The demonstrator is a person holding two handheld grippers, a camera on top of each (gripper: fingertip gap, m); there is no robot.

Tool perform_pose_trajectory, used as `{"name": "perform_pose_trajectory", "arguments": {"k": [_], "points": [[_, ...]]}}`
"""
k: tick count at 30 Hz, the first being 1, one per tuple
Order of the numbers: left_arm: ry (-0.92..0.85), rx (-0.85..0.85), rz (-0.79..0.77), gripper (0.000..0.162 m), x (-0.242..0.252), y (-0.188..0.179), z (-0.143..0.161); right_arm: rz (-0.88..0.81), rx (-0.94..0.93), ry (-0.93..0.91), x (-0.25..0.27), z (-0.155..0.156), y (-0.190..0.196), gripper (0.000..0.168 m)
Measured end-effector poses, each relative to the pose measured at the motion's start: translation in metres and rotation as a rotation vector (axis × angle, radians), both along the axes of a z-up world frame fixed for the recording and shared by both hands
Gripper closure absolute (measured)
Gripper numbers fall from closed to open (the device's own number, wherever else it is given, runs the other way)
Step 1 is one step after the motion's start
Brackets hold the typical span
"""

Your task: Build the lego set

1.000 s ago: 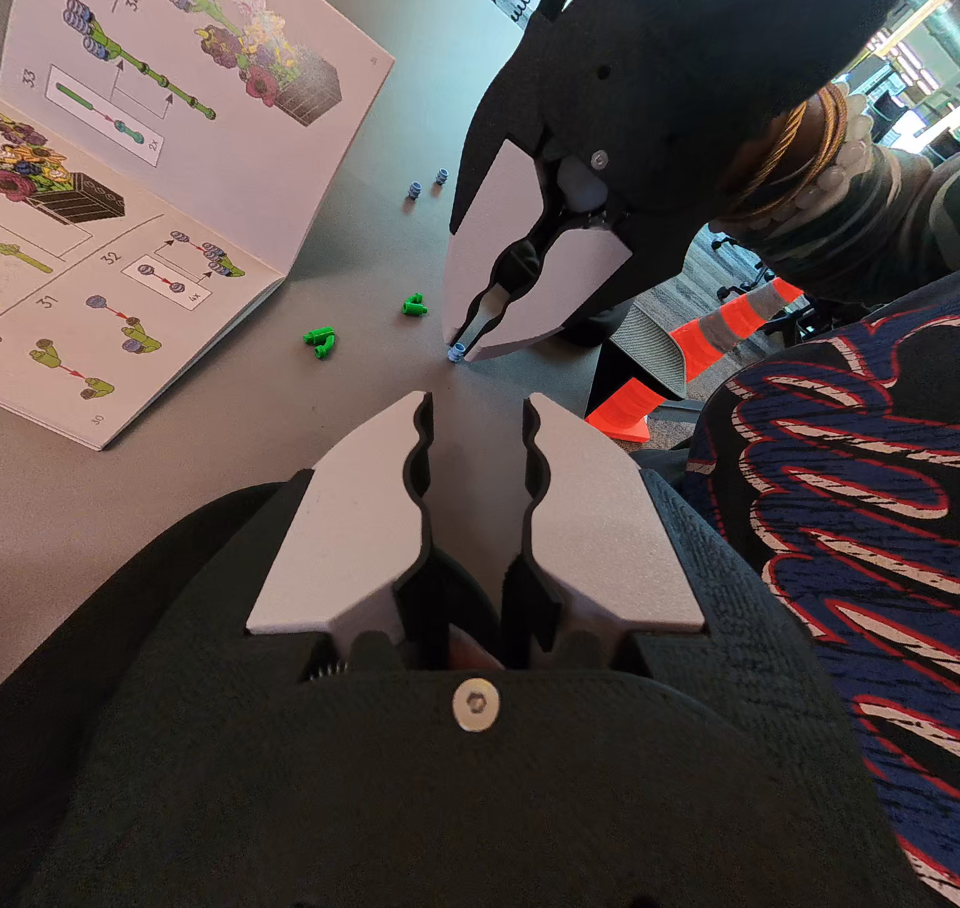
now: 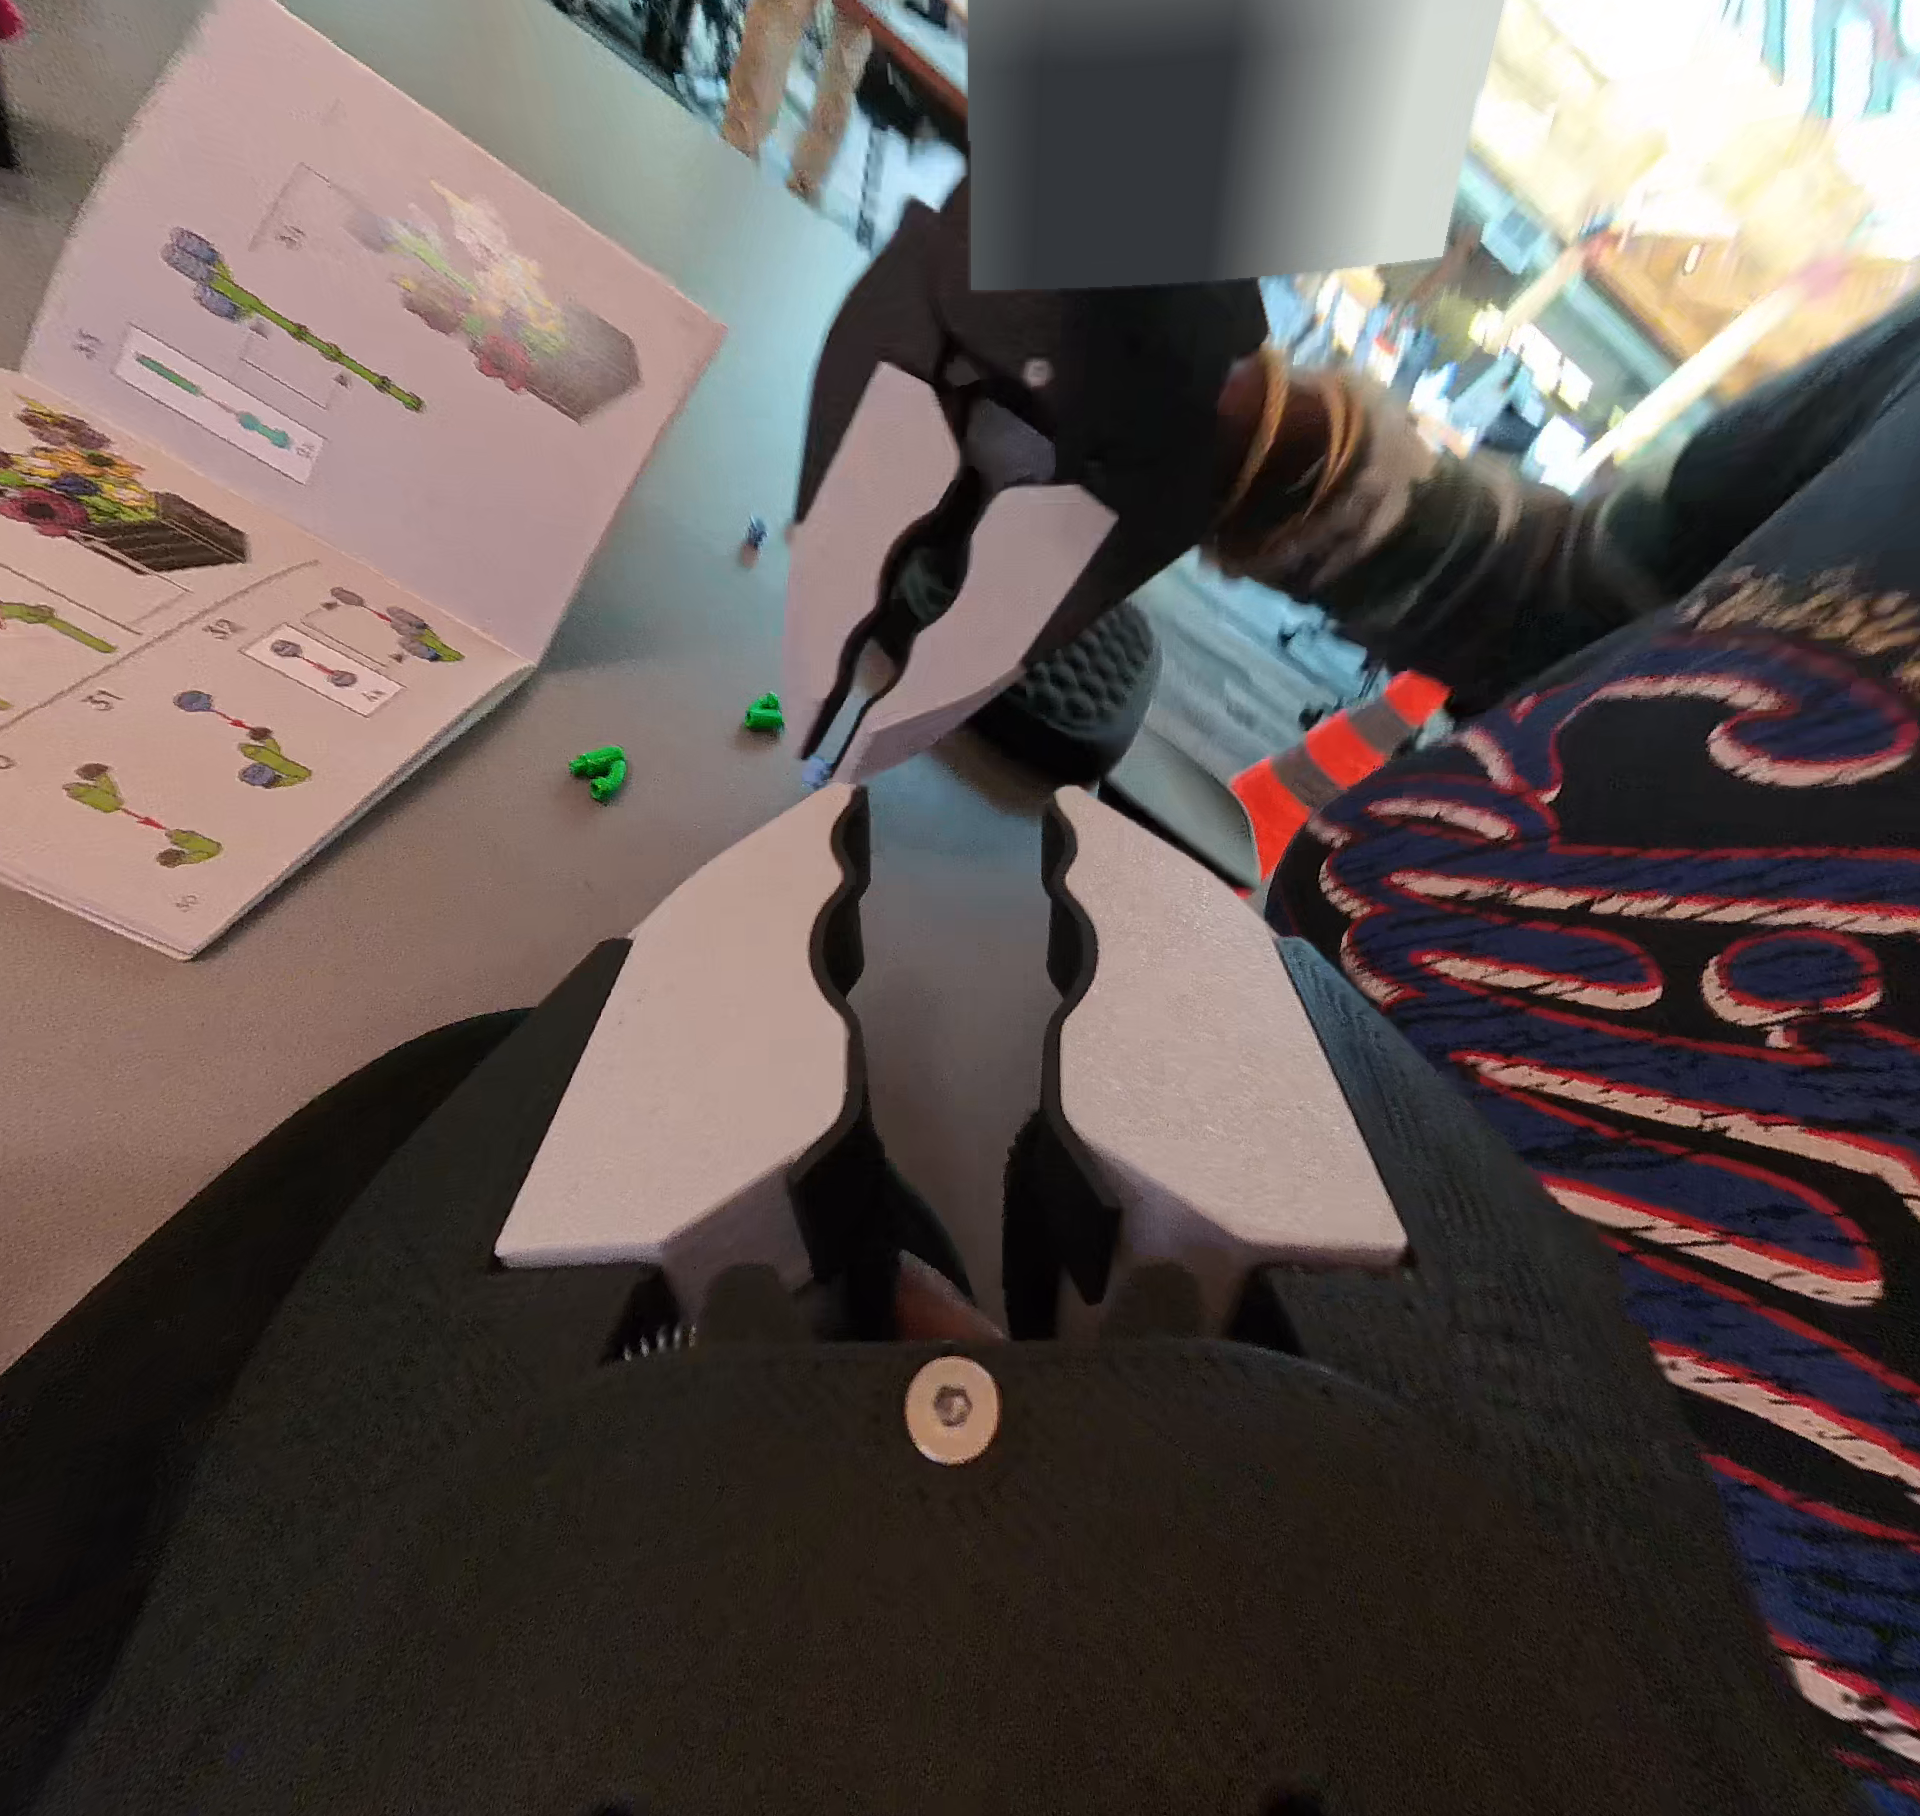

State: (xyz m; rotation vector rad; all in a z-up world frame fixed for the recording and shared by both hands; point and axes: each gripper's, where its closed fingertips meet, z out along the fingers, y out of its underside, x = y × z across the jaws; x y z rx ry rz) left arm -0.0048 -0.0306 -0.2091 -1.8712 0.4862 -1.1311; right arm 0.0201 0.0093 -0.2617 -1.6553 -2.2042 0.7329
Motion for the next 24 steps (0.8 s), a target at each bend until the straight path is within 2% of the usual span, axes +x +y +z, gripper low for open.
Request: {"name": "perform_pose_trajectory", "arguments": {"k": [2, 4, 8, 11, 16, 24], "points": [[-0.105, -0.006, 0.074, 0.133, -0.012, 0.009, 0.010, 0.010, -0.099, 0.361, -0.017, 0.040, -0.004, 0.162], [-0.204, 0.026, 0.147, 0.138, -0.023, 0.020, 0.023, 0.080, -0.063, 0.650, -0.023, 0.076, -0.010, 0.162], [-0.343, 0.101, 0.125, 0.143, -0.018, 0.022, 0.049, 0.176, -0.007, 0.911, -0.024, 0.112, -0.020, 0.162], [-0.466, 0.067, 0.044, 0.144, -0.005, 0.017, 0.063, 0.212, -0.010, 1.013, -0.024, 0.125, -0.024, 0.162], [-0.602, 0.041, -0.050, 0.149, 0.010, 0.008, 0.078, 0.257, 0.023, 1.050, -0.024, 0.130, -0.030, 0.162], [-0.591, 0.059, -0.039, 0.156, 0.011, 0.008, 0.078, 0.263, 0.070, 1.055, -0.024, 0.131, -0.032, 0.162]]}}
